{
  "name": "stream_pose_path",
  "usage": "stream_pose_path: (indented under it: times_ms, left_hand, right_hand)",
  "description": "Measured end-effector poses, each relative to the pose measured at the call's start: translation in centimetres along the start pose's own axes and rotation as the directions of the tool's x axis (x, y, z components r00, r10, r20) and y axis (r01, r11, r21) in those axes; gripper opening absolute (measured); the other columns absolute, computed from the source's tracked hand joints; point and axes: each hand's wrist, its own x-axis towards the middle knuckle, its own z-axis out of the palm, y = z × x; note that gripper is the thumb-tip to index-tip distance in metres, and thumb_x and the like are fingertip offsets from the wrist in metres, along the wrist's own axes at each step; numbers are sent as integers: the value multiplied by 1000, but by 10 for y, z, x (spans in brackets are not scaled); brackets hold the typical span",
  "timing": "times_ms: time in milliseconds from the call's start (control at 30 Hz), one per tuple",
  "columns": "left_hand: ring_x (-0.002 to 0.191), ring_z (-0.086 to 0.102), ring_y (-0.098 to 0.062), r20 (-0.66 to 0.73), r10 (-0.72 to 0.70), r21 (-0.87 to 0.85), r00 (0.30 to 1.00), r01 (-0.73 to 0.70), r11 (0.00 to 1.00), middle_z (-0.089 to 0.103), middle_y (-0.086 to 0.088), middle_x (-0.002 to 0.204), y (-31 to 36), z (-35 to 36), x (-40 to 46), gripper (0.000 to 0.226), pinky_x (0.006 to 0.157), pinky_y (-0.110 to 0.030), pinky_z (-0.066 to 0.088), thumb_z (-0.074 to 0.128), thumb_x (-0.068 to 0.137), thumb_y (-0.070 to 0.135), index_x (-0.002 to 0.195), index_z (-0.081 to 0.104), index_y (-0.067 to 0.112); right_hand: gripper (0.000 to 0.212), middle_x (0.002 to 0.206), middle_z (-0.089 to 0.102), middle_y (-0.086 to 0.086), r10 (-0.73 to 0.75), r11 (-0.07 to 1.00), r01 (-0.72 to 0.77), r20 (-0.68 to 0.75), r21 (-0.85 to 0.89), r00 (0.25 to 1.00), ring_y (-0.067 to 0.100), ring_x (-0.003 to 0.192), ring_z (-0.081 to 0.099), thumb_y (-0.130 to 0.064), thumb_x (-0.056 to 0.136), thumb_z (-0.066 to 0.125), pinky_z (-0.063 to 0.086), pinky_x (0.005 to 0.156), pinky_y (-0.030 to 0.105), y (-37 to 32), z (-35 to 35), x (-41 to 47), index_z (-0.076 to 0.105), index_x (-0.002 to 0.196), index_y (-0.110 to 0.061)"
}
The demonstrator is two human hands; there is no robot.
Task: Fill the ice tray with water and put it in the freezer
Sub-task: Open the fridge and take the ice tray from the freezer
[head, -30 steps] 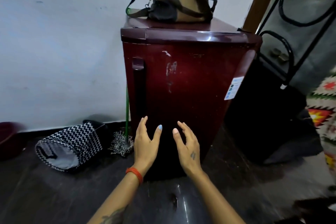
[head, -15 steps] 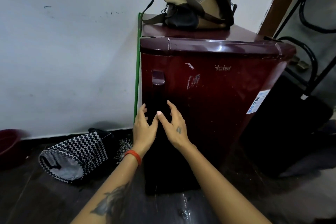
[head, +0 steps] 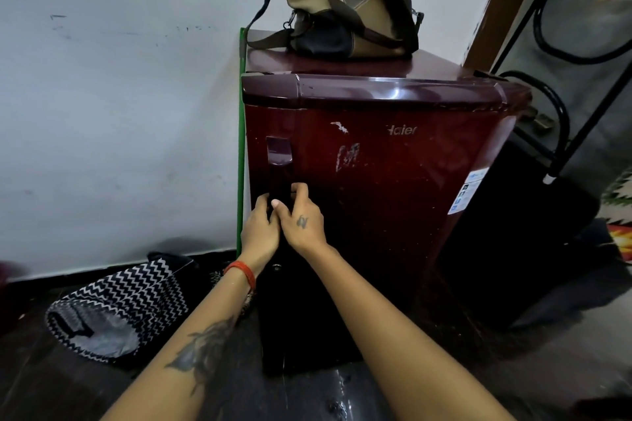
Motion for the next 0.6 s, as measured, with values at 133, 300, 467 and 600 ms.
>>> stream_pose_path:
  times_ms: [133, 300, 467, 600]
  left_hand:
    - [118, 51, -33, -3, 21, 36, 1000, -20, 999, 50, -14, 135, -1, 1, -5, 40, 81, -29, 35, 34, 100, 22, 139, 34, 13]
    - [114, 55, -30, -45, 87, -19, 995, -88, 996, 55, -14, 129, -8, 8, -40, 38, 85, -32, 42, 39, 99, 18, 136, 40, 11]
    - [114, 55, -27, -72, 99, -63, 992, -104, 993, 55, -10, 129, -2, 16, -91, 40, 87, -32, 44, 45, 97, 20, 136, 42, 16]
    - [103, 60, -19, -178, 137, -171, 975, -167, 971, 54, -6, 125, 1, 23, -141, 36, 88, -37, 51, 58, 90, 15, 125, 53, 19]
  right_hand:
    - [48, 130, 54, 18, -26, 998, 26, -4, -55, 1000, 33, 117, 53, -32, 97, 49, 43, 92, 37, -1, -3, -5, 34, 135, -7]
    - [49, 135, 51, 13, -97, 995, 97, -11, -28, 995, 28, 121, 51, -35, 97, 48, 43, 95, 36, 16, -13, -36, 34, 136, -8]
    - [47, 133, 54, 8, -116, 993, 118, -45, 34, 992, 24, 119, 54, -37, 94, 50, 46, 96, 39, 30, -25, -76, 38, 132, -12]
    - [53, 131, 55, 5, -106, 991, 110, -62, 81, 992, 21, 117, 55, -50, 89, 46, 47, 95, 41, 42, -43, -114, 40, 129, -16]
